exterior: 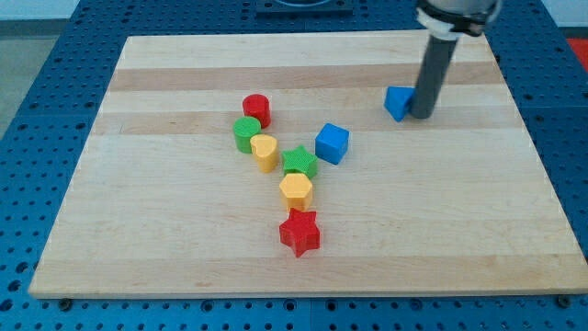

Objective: Move the blue triangle and blue cube diagonal to each other

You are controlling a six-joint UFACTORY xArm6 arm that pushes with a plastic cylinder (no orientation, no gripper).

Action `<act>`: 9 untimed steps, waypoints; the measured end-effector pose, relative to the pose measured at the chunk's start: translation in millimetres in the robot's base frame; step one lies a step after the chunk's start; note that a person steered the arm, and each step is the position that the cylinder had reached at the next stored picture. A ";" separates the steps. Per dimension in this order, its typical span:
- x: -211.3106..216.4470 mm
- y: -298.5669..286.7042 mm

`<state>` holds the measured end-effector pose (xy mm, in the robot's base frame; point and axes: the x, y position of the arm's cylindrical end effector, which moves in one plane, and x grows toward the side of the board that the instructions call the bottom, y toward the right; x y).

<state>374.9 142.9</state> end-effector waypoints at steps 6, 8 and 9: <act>-68.5 37.8; -76.3 -1.0; -73.2 -1.7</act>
<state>301.8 141.3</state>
